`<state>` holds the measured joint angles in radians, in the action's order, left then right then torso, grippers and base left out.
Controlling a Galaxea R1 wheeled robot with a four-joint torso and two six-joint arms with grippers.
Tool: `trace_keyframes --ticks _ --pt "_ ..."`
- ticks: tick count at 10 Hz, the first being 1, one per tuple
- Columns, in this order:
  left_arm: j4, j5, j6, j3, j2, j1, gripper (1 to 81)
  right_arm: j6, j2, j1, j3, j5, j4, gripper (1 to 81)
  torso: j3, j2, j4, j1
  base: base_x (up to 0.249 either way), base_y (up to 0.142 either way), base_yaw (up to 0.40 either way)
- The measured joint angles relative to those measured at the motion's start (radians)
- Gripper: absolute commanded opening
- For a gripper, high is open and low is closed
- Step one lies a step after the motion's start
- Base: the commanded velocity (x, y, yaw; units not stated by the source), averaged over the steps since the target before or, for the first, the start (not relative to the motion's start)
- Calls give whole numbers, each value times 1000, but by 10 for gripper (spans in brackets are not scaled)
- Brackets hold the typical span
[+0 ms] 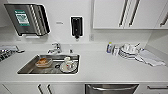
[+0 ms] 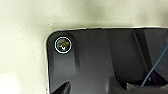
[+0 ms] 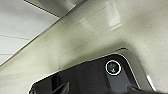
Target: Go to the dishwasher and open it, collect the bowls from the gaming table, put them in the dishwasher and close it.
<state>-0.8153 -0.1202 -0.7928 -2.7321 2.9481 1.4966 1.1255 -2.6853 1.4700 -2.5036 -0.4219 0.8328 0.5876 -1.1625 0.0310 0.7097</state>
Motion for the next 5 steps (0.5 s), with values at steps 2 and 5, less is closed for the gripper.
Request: trace_keyframes --ticks 2,5 --pt "0 8 0 -1 -4 0 811 1 -71 14 -91 24 35 811 0 0 0 0 0 0 0" --pt "0 13 0 -1 -4 1 811 1 -146 103 -118 65 70 811 0 0 0 0 0 0 0"
